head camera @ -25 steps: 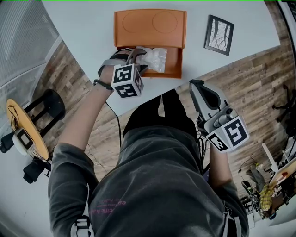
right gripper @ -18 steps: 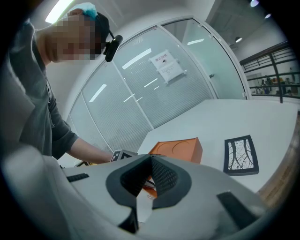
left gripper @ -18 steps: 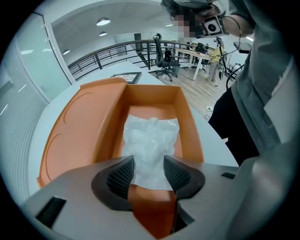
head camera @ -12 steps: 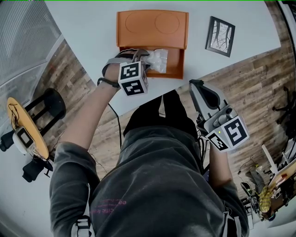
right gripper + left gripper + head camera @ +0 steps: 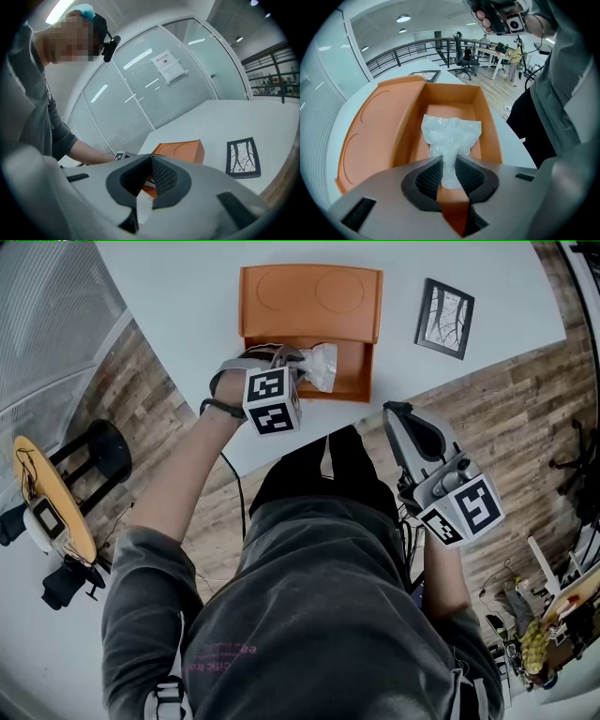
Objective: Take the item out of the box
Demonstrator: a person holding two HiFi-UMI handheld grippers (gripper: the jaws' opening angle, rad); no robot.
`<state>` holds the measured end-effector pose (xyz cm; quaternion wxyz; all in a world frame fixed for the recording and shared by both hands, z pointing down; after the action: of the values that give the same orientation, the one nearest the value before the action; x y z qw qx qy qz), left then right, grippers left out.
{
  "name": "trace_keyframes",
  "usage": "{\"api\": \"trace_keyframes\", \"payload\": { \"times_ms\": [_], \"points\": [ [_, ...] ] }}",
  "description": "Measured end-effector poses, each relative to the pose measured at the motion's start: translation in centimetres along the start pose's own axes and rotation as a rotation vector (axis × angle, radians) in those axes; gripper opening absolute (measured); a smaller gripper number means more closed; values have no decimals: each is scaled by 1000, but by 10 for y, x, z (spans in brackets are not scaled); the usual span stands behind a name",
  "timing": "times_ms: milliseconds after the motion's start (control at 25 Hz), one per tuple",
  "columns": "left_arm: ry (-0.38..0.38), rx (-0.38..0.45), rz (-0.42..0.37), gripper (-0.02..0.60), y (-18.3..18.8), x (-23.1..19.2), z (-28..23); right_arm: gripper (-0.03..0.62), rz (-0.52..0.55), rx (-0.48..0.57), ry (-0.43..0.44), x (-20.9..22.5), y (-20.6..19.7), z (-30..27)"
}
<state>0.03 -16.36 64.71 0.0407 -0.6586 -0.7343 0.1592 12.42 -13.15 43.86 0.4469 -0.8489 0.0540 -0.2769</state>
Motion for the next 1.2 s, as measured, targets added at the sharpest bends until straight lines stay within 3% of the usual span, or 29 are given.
{"api": "trace_keyframes", "payload": {
  "times_ms": [200,440,880,1200],
  "points": [
    [1,-10,3,68,2,0,-1,5,8,6,2,-1,4,1],
    [7,36,45,43,5,-1,9,5,25,19,6,-7,13,1],
    [65,126,77,35,19,1,56,5,60,50,18,-19,31,5],
    [147,211,93,34,30,1,100,5,94,81,35,-31,47,6]
  ]
}}
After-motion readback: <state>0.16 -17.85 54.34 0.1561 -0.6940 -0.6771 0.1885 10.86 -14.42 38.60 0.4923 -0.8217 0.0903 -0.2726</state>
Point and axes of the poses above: the fingertips, and each gripper's own axes: z backward along the fingers, x to its right, y out of its top, the point moved 1 cm from there along z, backward along the fingers, and after that the axes turned 12 degrees about -y, right-handed, at the moved point
